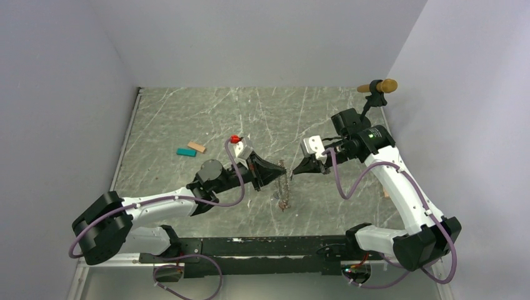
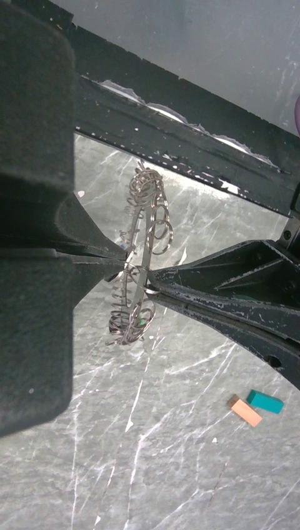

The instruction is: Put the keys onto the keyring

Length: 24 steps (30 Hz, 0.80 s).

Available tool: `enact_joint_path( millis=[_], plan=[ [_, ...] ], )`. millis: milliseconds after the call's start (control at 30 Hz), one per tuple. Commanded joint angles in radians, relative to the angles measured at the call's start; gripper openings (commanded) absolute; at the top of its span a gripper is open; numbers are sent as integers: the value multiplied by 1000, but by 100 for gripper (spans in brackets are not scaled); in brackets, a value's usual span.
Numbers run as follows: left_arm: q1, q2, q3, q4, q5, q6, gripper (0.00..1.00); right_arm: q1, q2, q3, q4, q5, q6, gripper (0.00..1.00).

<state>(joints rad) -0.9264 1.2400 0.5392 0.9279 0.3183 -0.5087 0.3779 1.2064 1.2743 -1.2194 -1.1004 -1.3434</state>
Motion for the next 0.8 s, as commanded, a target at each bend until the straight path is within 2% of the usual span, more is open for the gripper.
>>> enact_joint_path(
  millis=[0,200,333,367,500,567,600,767],
  plan=[
    [4,-27,53,-27,12,40,0,-9,-23,37,4,-14,33,0],
    [4,-16,64,-34,34,37,0,-12,-22,21,38,-25,66,1],
    [5,-8,74,-29,35,32,0,-11,-21,8,48,-41,74,6],
    [6,-6,76,-32,35,32,0,-11,-22,7,56,-40,82,11],
    [17,-18,86,-72,35,47,0,-31,-36,10,100,-41,165,48],
    [37,-36,86,-98,41,56,0,-81,-50,6,115,-65,192,61],
    [47,-46,89,-119,45,62,0,-108,-59,-3,126,-80,204,65],
    [118,-93,142,-288,106,108,0,-219,-110,-111,260,-95,328,75]
  ],
)
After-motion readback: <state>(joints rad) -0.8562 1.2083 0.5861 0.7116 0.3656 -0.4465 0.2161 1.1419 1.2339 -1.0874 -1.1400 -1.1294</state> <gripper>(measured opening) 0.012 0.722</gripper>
